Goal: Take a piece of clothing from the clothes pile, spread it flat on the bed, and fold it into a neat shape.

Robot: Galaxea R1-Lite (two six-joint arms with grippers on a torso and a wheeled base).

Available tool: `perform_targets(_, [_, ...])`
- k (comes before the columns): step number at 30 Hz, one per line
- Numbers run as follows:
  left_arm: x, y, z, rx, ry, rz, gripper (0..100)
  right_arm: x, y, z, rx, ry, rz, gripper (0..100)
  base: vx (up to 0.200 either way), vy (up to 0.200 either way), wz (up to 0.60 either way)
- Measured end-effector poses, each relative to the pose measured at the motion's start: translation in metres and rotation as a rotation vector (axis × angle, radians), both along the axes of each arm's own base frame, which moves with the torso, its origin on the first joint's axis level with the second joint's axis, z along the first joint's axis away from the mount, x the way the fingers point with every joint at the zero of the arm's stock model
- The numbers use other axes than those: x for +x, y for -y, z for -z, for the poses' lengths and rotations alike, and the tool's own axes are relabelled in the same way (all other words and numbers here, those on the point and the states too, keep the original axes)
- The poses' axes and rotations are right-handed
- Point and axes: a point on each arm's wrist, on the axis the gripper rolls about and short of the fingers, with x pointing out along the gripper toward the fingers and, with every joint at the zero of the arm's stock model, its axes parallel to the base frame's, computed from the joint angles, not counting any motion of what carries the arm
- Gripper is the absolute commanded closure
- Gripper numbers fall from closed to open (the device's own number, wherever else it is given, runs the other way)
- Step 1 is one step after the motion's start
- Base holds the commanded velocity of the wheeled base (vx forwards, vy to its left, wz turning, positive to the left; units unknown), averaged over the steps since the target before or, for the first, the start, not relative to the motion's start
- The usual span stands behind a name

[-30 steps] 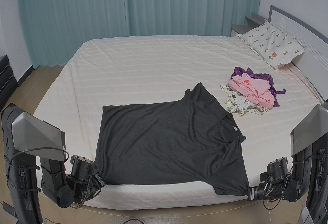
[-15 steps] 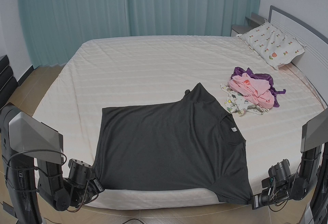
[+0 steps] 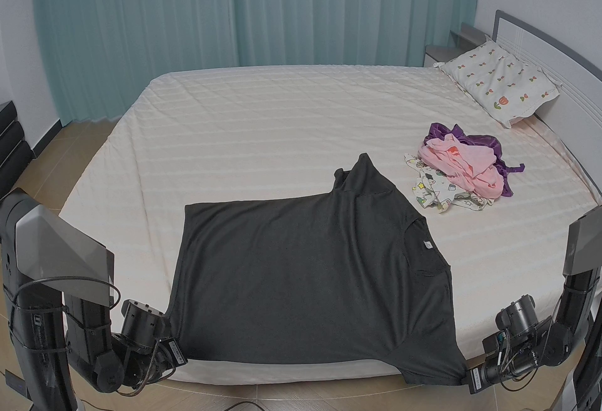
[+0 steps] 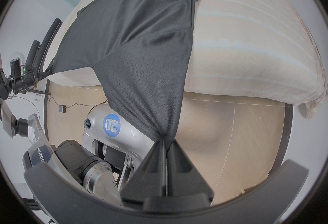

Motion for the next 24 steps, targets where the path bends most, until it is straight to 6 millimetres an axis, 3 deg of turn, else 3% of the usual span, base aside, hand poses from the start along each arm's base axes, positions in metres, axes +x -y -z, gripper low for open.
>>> perform_targets(10, [-0.018,0.004,-0.001,0.024,-0.050,0.068,100,0.000,0.001,-0.008,0.006,0.036,0.006,100,0.000,0.000,0.00])
perform_targets(24, [-0.006,0.005,-0.030,-0.022,0.053,0.036,100,0.020,0.003,-0.031,0.056,0.242,0.050,100,0.000,0.000,0.00])
